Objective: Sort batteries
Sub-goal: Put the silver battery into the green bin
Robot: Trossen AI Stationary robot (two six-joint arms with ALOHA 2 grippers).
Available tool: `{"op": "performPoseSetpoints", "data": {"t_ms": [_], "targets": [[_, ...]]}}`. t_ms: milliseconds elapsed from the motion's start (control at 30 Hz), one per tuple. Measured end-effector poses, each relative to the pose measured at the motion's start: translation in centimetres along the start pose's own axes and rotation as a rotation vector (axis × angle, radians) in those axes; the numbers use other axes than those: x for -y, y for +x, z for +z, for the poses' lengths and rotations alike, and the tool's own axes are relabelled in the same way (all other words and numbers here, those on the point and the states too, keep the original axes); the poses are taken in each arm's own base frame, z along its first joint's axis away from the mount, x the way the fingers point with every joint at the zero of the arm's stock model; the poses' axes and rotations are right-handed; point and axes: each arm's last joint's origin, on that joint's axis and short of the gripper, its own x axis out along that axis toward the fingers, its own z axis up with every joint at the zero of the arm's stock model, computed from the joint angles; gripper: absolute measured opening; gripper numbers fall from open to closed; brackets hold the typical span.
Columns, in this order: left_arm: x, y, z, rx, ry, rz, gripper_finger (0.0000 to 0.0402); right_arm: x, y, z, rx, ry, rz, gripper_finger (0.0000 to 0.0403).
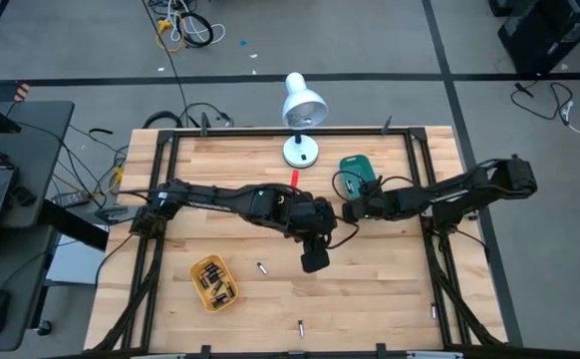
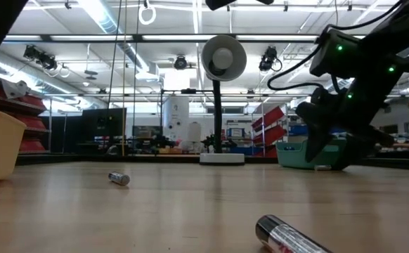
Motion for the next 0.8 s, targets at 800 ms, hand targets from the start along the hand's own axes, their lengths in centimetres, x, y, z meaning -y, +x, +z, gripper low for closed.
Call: {"op": "performPoseSetpoints", "data": {"t_ms": [800], "targets": [[-1.6,0.1,0.5,0.0,-0.007,0.026,0.0142,-0.7,0.6,1.2,-0.109,-0.169,-0.114,0.0246]]}}
